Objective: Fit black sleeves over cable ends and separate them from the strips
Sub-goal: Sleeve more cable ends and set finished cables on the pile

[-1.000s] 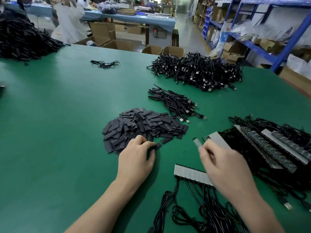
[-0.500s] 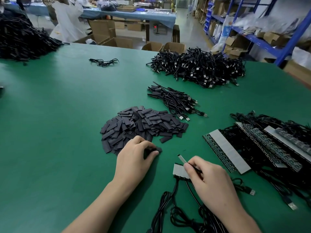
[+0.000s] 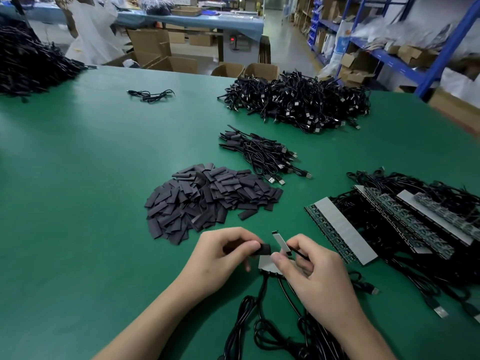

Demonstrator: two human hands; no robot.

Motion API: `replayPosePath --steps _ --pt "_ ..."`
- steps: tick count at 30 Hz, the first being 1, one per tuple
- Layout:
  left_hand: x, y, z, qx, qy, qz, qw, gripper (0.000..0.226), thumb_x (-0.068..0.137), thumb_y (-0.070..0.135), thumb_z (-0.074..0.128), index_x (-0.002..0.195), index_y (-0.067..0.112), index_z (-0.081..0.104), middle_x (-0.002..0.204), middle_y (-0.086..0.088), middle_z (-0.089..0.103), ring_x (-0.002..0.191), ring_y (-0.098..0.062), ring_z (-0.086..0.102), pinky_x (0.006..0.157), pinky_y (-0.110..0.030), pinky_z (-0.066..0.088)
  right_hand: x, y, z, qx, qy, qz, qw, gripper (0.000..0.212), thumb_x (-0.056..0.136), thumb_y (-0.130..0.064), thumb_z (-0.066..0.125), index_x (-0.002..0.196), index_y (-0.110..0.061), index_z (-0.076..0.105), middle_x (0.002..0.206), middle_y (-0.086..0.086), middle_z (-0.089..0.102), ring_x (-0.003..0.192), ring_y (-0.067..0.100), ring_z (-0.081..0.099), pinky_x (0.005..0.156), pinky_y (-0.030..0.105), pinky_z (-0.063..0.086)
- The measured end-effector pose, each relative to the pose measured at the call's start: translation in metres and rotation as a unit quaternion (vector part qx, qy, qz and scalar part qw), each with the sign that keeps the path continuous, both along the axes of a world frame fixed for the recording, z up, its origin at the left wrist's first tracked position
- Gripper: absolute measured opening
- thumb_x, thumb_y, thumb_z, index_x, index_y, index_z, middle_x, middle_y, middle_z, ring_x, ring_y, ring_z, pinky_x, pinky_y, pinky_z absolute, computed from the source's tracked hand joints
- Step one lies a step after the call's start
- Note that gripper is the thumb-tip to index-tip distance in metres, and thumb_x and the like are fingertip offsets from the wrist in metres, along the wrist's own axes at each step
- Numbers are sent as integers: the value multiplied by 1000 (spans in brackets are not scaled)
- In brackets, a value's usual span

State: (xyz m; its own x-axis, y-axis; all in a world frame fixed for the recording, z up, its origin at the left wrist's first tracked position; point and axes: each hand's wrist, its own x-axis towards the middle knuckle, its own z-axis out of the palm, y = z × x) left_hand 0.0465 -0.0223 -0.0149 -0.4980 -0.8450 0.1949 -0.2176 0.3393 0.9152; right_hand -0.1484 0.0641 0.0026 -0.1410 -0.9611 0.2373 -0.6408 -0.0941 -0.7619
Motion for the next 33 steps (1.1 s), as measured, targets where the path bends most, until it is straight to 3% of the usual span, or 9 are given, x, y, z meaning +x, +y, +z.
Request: replayPosePath --steps 4,7,12,15,19,24,28,31,33 --pt "-4 5 -1 17 50 -40 998 11 98 23 67 98 33 73 71 -1 71 57 -14 66 66 -23 52 -1 -1 0 23 -79 29 996 19 88 -48 70 88 -29 69 66 -9 66 50 6 55 50 29 46" --pt "-5 7 -1 -6 51 -38 998 5 94 28 71 96 33 71 72 6 70 57 -11 66 67 -20 50 -2 -1 0 24 -90 28 995 30 84 -56 64 87 -27 71 63 5 62 50 8 48 51 28 39" --pt "-6 10 1 -135 -8 -13 991 29 79 41 85 101 34 68 91 21 70 81 -3 67 74 -13 48 -3 -3 -2 39 -102 24 994 11 94 -23 73 83 -26 70 69 -4 70 60 18 66 54 30 48" --pt "-6 12 2 -171 -22 1 985 29 80 43 83 103 33 69 95 18 70 87 -1 67 77 -20 53 -3 -2 -1 36 -113 29 993 16 95 -19 72 82 -27 70 68 -7 69 58 10 62 54 17 44" --pt "-5 12 1 -187 -36 21 981 26 83 44 79 100 25 75 91 18 70 84 2 66 75 -20 53 -3 -2 -1 39 -116 37 992 13 96 -25 70 83 -29 70 62 -11 62 53 4 51 51 18 38" --pt "-4 7 2 -128 -8 66 990 20 78 37 86 94 28 78 89 19 73 84 -6 68 68 -12 45 -4 -1 0 -9 -107 13 994 39 98 -57 44 88 -29 68 55 -4 43 48 5 31 46 25 22" --pt "-2 3 0 -33 36 85 995 18 76 44 80 91 34 79 90 14 76 81 -9 67 65 -24 48 -3 -3 0 -20 -77 11 997 36 102 -47 41 86 -30 68 75 -5 64 61 13 54 57 28 42" --pt "-1 1 0 18 56 70 996 17 76 43 80 90 35 79 89 8 77 72 -4 62 66 -31 50 -2 -4 0 -32 -58 9 998 28 102 -42 46 88 -28 67 85 -10 63 76 13 60 63 14 41" --pt "-1 0 1 41 67 60 995 16 76 42 80 90 36 80 86 4 77 68 -4 60 65 -26 50 -2 -4 -1 -40 -33 4 999 24 104 -39 48 90 -29 65 86 -10 60 75 14 59 60 17 41"
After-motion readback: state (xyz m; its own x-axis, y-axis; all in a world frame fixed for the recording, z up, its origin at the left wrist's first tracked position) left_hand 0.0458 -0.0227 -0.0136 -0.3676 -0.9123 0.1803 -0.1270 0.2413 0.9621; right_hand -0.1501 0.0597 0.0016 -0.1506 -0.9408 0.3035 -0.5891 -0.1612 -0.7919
